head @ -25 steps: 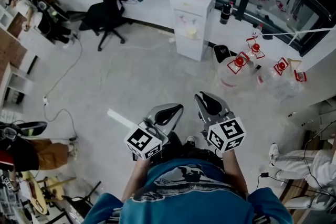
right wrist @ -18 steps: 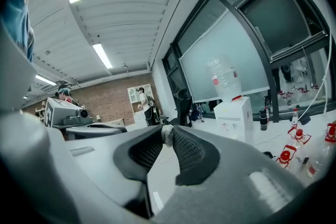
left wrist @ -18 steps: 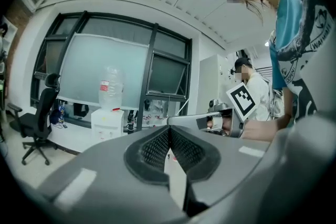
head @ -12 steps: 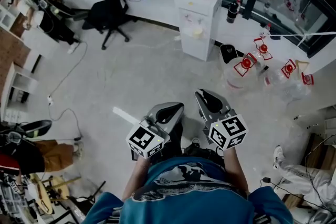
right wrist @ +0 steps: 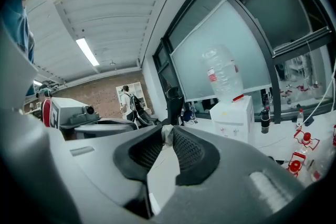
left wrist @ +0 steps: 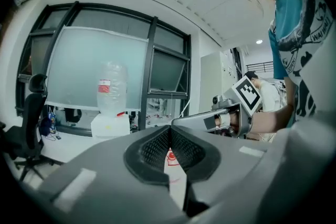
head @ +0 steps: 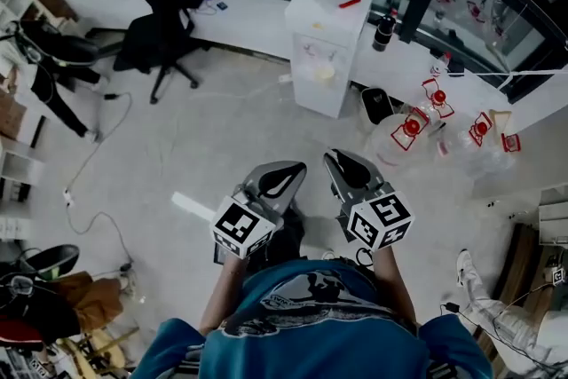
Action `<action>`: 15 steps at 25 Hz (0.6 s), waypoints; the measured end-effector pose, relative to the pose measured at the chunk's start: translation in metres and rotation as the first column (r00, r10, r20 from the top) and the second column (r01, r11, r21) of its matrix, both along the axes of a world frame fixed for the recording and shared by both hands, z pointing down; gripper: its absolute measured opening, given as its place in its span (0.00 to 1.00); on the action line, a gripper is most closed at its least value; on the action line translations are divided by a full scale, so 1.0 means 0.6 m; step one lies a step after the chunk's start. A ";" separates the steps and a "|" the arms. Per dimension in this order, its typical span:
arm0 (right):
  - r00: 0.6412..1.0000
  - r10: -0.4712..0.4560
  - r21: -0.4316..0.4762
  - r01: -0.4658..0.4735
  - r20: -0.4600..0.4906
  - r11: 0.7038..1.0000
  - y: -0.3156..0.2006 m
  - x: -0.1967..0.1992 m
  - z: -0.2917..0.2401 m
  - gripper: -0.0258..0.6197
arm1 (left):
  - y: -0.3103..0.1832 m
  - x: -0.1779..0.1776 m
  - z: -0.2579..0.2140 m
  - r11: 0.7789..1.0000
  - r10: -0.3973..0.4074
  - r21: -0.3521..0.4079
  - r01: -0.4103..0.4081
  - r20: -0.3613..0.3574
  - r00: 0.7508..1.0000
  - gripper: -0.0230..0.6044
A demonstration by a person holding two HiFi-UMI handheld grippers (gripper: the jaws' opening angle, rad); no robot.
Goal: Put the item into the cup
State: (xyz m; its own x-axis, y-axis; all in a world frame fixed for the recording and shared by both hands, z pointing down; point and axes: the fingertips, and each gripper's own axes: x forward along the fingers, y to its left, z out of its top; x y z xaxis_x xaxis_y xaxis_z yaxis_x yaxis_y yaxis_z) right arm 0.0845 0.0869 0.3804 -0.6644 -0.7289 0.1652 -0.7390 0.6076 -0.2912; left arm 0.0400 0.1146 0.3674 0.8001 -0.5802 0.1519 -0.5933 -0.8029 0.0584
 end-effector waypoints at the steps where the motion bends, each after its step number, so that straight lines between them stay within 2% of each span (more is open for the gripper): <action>1: 1.000 0.003 -0.002 -0.003 -0.004 1.000 -0.017 -0.011 -0.001 0.13 | -0.020 -0.012 -0.001 1.000 0.001 0.002 -0.001 -0.006 1.000 0.06; 4: 1.000 0.018 -0.018 -0.018 -0.012 1.000 -0.064 -0.037 0.003 0.13 | -0.071 -0.040 0.005 1.000 0.017 -0.010 -0.017 -0.017 1.000 0.06; 8: 0.999 0.046 -0.047 -0.047 -0.028 0.998 -0.122 -0.069 0.013 0.13 | -0.132 -0.077 0.019 0.999 0.038 -0.033 -0.038 0.005 0.999 0.06; 12: 0.996 0.078 -0.062 -0.081 -0.040 0.995 -0.168 -0.093 0.016 0.13 | -0.183 -0.109 0.021 0.998 0.047 -0.043 -0.047 -0.016 0.999 0.06; 15: 0.993 0.105 -0.064 -0.108 -0.051 0.992 -0.191 -0.108 0.017 0.13 | -0.217 -0.130 0.027 0.998 0.044 -0.046 -0.044 0.002 0.999 0.06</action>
State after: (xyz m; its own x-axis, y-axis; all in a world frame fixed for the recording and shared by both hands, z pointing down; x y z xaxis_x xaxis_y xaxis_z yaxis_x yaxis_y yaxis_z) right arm 0.0195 -0.0279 0.3906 -0.5740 -0.7813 0.2453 -0.8122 0.5050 -0.2920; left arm -0.0382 -0.0154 0.3837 0.8241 -0.5370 0.1803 -0.5579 -0.8245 0.0942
